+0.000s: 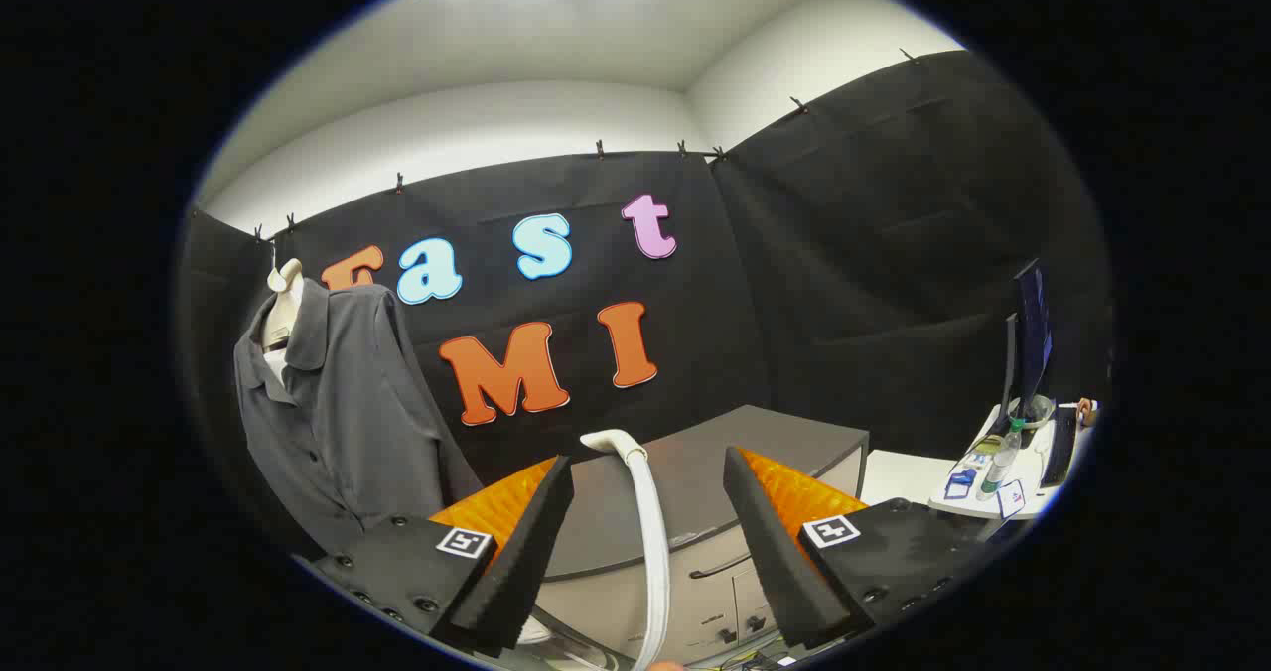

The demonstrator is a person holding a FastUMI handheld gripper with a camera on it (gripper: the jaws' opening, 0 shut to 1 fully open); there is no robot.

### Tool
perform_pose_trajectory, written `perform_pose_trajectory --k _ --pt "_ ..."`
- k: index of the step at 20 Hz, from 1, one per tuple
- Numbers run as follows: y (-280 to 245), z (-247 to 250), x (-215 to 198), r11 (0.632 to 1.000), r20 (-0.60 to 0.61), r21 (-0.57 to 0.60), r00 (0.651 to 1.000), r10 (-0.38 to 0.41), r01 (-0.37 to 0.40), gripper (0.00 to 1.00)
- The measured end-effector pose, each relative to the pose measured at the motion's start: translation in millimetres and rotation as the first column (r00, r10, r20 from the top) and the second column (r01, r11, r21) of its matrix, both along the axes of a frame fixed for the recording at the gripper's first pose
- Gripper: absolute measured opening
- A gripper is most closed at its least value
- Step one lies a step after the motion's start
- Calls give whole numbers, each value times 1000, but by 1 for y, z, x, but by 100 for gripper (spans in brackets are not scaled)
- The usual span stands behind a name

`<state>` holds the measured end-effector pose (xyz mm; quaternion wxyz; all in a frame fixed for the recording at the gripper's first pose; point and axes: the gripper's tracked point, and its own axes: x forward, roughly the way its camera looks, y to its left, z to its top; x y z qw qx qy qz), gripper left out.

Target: Iron the clothes twice with a garment steamer, once on the left side and once on the right side.

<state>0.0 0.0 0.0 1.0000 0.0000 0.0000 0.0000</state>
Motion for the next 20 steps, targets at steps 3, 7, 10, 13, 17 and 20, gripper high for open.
perform_pose_trajectory --k 3,7,10,13,17,20 --pt "5 -3 3 1000 -8 -12 1000 0 0 98" --pt "17 -6 10 1000 -14 -24 1000 11 -11 98" --pt "28 -8 15 999 -18 -29 1000 24 -25 98" --pt "37 -11 20 999 -24 -34 999 34 -34 98" --pt "39 -10 20 999 -26 -44 999 31 -32 98" --pt "38 -11 21 999 -30 -43 999 28 -29 98"
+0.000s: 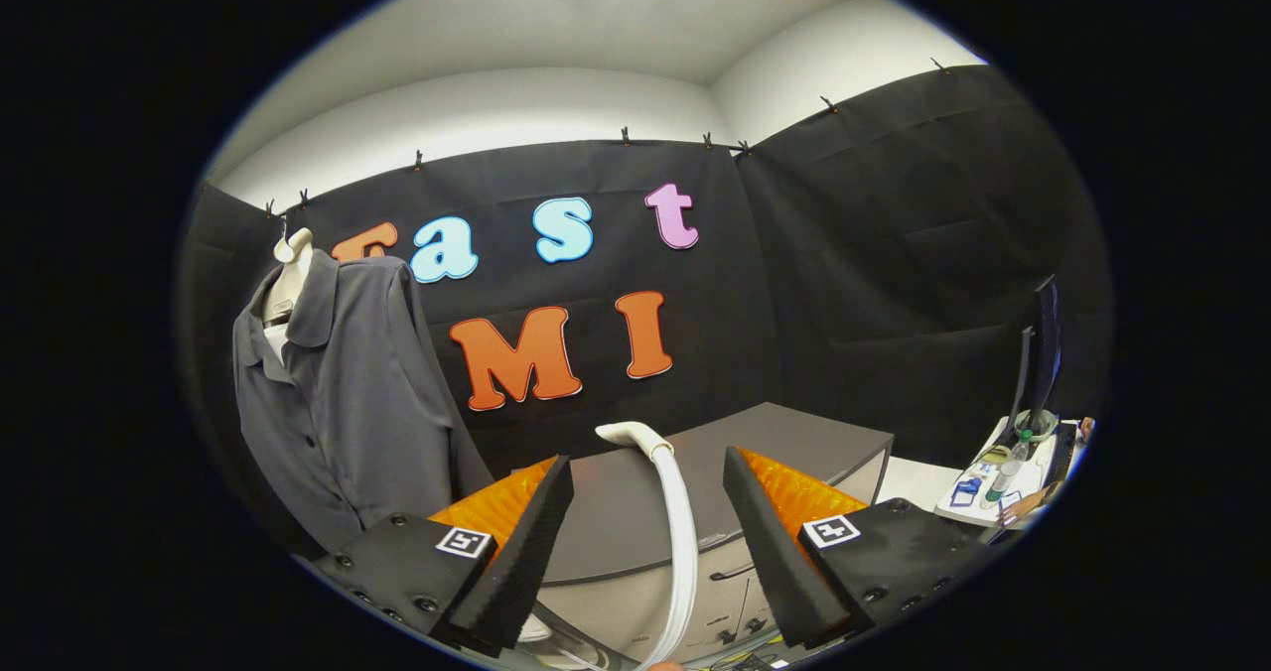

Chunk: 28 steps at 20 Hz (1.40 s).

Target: Iron the clothes twice with a garment steamer, once on the left side and once on the right side.

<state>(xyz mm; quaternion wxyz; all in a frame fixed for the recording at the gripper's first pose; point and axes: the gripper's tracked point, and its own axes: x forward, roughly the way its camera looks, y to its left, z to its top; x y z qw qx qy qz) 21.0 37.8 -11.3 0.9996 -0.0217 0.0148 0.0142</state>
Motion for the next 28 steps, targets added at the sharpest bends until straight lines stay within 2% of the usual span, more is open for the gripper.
perform_pose_trajectory --k 4,7,13,21,25,28 --pt "2 -2 5 1000 -19 4 1000 5 -5 98" --pt "2 -12 15 1000 -84 7 996 30 -30 98" --pt "-10 -7 55 997 -159 -16 984 75 -79 98" --pt "-11 -10 149 974 -300 -71 936 185 -215 98" --pt "-20 -26 207 967 -391 -71 899 198 -244 99" --pt "-30 -38 248 966 -446 -90 877 177 -241 98"
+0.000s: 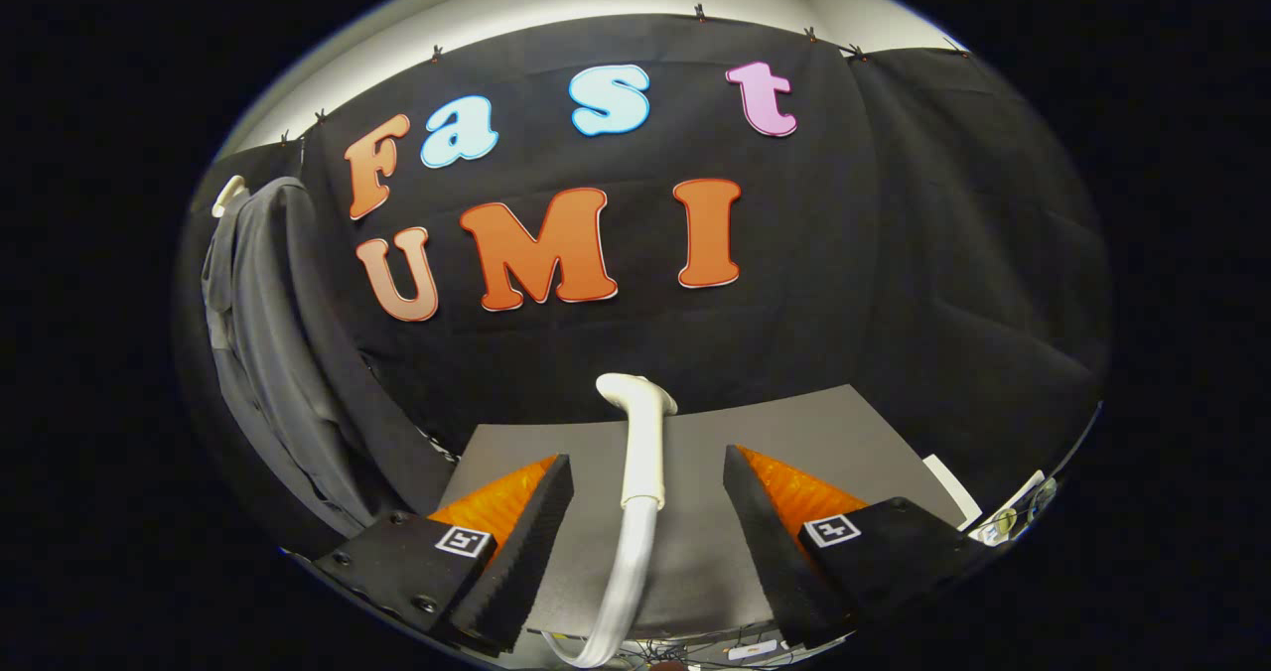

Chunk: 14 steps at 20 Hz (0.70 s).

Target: Iron the clothes twice with a garment steamer, once on the left side and once on the right side.

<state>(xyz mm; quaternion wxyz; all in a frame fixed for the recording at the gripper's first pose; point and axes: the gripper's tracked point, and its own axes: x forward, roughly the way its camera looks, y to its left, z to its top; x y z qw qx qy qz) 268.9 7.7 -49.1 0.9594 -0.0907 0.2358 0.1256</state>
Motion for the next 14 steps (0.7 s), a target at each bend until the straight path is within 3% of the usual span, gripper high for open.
perform_pose_trajectory --k 7,14 --pt "-8 -33 76 1000 -160 -22 987 -3 -1 99" --pt "5 -80 100 1000 -329 -5 944 19 -22 99"
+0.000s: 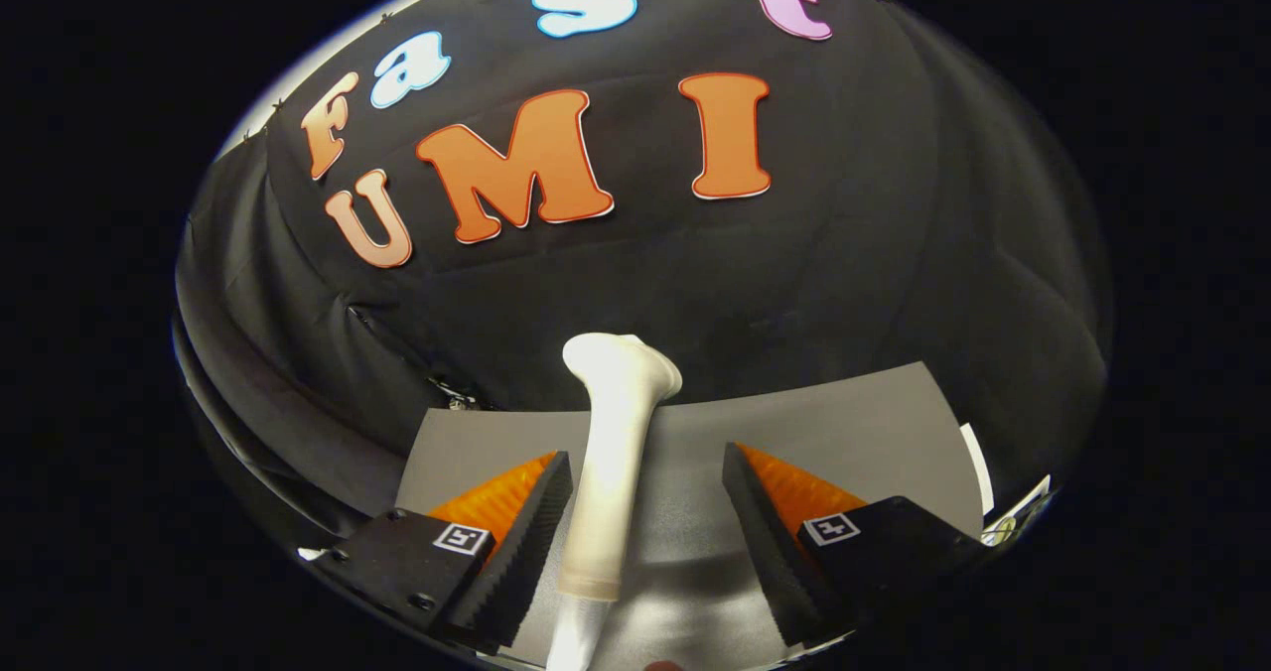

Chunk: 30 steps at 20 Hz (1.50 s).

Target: Iron the clothes twice with a garment steamer, once on the left side and once on the right side.

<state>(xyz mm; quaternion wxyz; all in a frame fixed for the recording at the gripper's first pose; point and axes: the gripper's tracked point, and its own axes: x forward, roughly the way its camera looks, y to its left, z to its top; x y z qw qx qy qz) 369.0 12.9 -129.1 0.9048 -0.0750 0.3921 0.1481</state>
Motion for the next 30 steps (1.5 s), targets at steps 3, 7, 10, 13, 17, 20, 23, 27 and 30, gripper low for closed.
perform_pose_trajectory --k 3,7,10,13,17,20,23,27,30 --pt "7 -18 3 1000 -59 7 998 4 -3 98" --pt "10 -41 12 1000 -120 -8 993 -24 23 91" --pt "13 -58 11 999 -174 -3 984 -39 39 85" --pt "17 -70 7 998 -223 14 973 -51 56 73" --pt "23 -69 2 995 -226 59 972 -63 78 55" --pt "29 -66 -5 987 -233 118 970 -75 105 47" --pt "33 -61 -8 983 -198 129 974 -107 134 44" --pt "38 -46 -25 987 -91 81 987 -133 140 41" --pt "46 -38 -46 977 -58 113 983 -177 182 41"
